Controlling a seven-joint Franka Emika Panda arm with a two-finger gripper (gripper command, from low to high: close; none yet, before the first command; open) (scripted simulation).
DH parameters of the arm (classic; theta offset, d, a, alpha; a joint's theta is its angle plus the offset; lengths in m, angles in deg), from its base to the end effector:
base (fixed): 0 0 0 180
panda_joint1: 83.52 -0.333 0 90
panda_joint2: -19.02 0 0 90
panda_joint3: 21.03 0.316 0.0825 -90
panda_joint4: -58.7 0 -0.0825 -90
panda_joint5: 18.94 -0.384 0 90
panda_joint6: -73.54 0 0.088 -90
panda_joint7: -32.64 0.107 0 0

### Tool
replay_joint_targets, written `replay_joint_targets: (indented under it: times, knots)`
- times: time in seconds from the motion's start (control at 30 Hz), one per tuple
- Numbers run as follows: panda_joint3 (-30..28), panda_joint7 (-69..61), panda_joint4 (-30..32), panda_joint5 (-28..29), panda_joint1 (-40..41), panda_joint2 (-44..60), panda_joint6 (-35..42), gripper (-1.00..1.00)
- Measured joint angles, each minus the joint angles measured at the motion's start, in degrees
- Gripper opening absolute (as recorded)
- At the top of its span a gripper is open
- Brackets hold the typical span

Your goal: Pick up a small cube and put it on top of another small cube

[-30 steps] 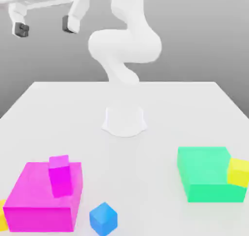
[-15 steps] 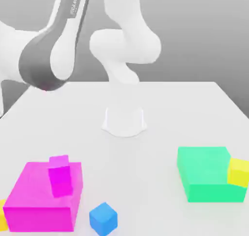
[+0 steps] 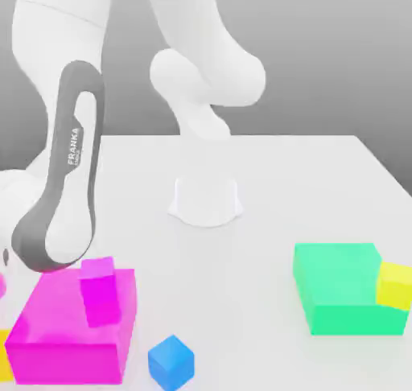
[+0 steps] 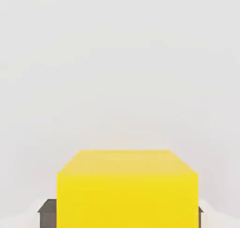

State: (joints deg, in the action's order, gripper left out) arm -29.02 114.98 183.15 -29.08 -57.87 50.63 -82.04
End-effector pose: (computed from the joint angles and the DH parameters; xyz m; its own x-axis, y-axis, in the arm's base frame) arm 0.4568 -0.3151 0.1368 -0.5599 -0.8286 0.0000 -0.8286 0.5599 -0.0019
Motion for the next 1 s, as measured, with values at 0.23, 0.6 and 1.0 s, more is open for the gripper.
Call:
replay_joint_targets:
  times: [0.23,0.6,1.0]
  knots:
    - [-2.5,1.0,1.1,6.4,-3.4,-10.3,7.8,-1.0]
    - [12.1,-4.9,8.7,9.3,-17.9,-22.4,12.0,-1.0]
    - [25.9,-10.3,16.5,12.9,-46.5,-26.5,9.6,-1.0]
